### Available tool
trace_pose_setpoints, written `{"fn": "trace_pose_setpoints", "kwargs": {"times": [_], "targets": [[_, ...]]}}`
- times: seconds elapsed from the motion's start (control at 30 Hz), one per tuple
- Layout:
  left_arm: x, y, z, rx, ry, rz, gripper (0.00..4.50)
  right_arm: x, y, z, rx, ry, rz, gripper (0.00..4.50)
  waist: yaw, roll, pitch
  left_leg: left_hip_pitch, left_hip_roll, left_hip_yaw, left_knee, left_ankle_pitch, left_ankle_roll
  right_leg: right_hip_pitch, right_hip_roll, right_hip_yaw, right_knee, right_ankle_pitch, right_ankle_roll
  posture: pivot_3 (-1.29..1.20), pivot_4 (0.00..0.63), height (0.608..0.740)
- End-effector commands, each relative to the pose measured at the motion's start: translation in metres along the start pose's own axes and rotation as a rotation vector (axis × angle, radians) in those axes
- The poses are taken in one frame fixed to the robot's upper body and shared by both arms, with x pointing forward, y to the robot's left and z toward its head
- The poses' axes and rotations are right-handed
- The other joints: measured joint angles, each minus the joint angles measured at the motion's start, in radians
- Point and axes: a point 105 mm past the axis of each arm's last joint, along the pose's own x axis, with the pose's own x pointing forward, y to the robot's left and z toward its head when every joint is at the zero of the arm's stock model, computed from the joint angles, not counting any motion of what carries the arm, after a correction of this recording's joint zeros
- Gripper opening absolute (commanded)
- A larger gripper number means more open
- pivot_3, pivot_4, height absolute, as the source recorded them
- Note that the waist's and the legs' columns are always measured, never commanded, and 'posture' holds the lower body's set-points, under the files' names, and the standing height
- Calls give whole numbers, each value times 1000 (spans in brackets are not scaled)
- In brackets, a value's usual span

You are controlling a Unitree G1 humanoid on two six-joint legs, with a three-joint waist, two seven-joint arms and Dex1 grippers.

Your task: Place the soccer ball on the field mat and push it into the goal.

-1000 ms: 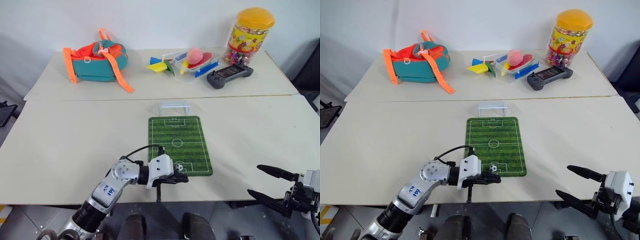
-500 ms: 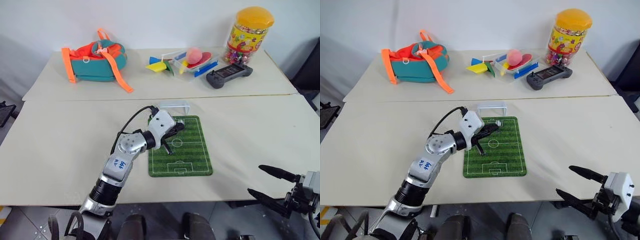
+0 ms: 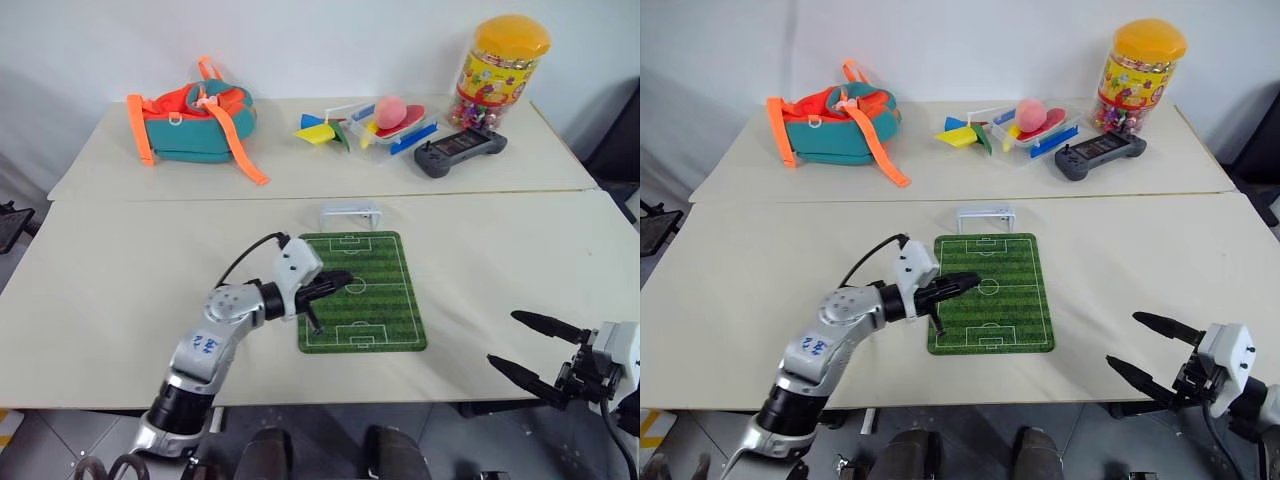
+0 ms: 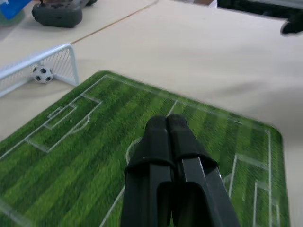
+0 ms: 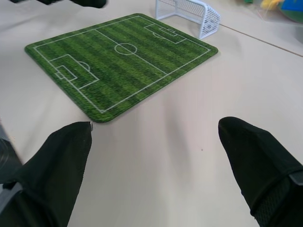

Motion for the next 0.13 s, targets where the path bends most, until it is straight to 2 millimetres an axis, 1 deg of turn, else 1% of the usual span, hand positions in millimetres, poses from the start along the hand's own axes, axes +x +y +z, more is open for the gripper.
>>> {"fn": "trace_pose_setpoints", "kwargs": {"times": [0.03, 0.07, 0.13], "targets": [[-14, 0, 7, -67, -52, -60, 402, 1, -11, 6, -42, 5, 10, 4500, -1, 0, 0, 0, 0, 0, 0, 0, 0, 0, 0, 0, 0, 0, 0, 0, 150, 740], [-18, 3, 5, -41, -48, -58, 624, 2, -14, 7, -48, 4, 12, 4500, -1, 0, 0, 0, 0, 0, 0, 0, 0, 0, 0, 0, 0, 0, 0, 0, 150, 740], [-31, 13, -1, -16, -21, -26, 1279, 5, -18, 8, -58, 5, 21, 4500, -1, 0, 0, 0, 0, 0, 1, 0, 0, 0, 0, 0, 1, 0, 0, 0, 150, 740]]}}
